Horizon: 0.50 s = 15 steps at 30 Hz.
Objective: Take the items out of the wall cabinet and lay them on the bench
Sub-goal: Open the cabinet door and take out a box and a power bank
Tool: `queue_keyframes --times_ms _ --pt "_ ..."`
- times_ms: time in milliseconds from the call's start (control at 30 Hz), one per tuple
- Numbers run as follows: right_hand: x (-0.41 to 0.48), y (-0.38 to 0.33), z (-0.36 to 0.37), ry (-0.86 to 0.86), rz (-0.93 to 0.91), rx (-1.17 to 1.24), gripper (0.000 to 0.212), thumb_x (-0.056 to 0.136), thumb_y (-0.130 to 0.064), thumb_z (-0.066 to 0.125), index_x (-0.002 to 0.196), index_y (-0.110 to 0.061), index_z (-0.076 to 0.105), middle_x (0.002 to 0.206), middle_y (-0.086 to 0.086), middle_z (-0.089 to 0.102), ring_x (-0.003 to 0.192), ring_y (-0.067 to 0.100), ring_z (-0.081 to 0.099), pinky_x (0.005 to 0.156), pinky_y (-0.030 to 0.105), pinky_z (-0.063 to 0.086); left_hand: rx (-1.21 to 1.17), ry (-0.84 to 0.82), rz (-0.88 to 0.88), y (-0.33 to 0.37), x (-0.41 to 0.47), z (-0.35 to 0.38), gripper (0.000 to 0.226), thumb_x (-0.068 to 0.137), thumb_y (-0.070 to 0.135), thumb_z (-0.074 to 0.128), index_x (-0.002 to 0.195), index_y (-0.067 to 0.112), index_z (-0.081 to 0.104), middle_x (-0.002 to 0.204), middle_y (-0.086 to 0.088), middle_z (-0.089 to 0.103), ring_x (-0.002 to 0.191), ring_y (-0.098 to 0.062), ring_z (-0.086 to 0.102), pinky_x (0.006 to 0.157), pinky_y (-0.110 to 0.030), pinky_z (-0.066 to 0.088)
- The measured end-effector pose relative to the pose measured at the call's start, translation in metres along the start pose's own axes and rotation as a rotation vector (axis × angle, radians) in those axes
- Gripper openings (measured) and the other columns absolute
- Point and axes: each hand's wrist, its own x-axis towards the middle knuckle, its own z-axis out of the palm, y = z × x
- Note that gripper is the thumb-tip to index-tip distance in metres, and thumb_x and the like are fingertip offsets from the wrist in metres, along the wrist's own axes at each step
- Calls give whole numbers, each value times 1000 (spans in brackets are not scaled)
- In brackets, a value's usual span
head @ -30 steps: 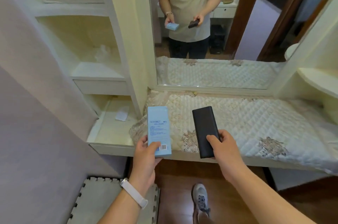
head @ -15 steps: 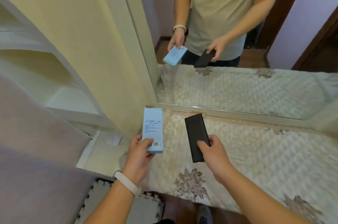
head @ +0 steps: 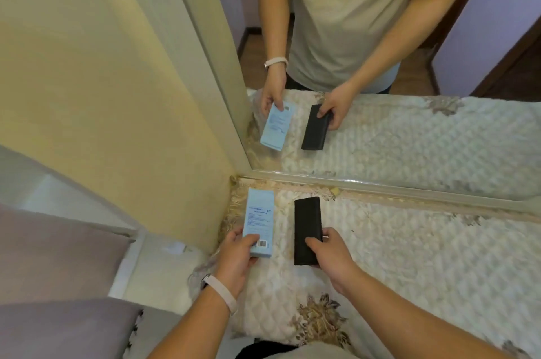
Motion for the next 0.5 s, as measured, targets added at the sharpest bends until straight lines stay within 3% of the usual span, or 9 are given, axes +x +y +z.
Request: queue_keyframes --times_ms 167,267,400,500 --pt "36 -6 13 53 46 -11 18 92 -15 63 106 -16 52 107 10 65 93 24 68 84 45 58 41 -30 -30 -1 39 10 28 88 0 61 111 14 54 108 -11 68 93 -28 69 72 -39 57" --pt "54 -11 22 78 66 -28 18 91 -13 65 104 -16 53 106 10 66 94 24 67 86 44 57 104 -14 -17 -6 60 12 26 87 1 62 110 11 55 107 -11 69 89 -26 70 67 -36 55" --pt "73 -8 33 109 97 -50 17 89 -12 66 101 -15 55 104 11 67 93 26 68 89 48 55 201 -41 46 -9 78 15 26 86 0 64 110 10 56 104 -8 70 88 -22 71 71 -35 57" --pt "81 -6 38 137 86 -119 15 90 -16 65 101 -13 55 100 8 66 90 22 67 82 42 57 370 -64 172 -12 87 12 28 86 3 64 110 16 56 107 -4 69 91 -16 70 77 -37 58"
